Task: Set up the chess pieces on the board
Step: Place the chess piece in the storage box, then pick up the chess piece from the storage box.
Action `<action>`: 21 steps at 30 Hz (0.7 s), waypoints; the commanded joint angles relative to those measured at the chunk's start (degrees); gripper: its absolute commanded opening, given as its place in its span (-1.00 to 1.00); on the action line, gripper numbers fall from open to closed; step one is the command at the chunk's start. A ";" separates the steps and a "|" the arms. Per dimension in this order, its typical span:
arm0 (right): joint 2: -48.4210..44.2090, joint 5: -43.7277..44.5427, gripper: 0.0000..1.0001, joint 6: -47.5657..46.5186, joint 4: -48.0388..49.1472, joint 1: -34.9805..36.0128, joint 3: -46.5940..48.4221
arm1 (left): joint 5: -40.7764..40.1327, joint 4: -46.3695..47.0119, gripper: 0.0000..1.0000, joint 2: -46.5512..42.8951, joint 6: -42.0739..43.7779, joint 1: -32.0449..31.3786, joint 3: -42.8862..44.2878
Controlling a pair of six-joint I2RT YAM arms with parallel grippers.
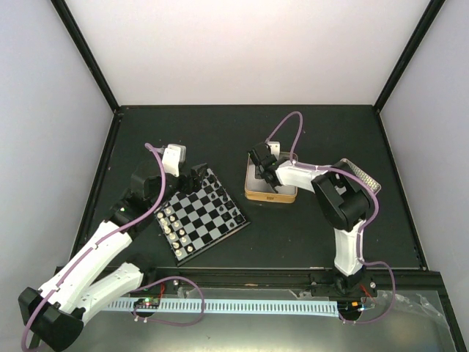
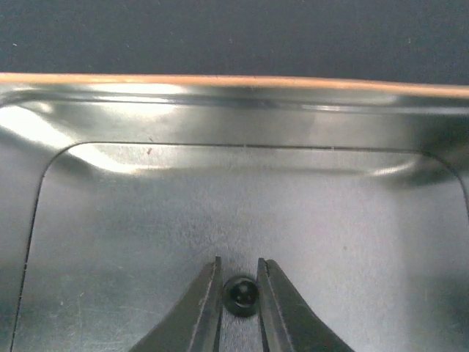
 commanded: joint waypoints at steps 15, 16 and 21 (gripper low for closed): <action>0.17 -5.42 -0.32 0.89 -8.26 -2.29 5.19 | -1.28 0.44 0.59 -0.47 0.69 0.45 -0.44; 0.43 -5.73 -0.35 0.75 -8.34 -2.49 5.43 | -1.28 0.43 0.59 -0.51 0.69 0.45 -0.40; 2.21 -6.59 -0.51 0.54 -9.97 -3.08 7.75 | -1.36 0.36 0.59 -0.55 0.76 0.47 -0.38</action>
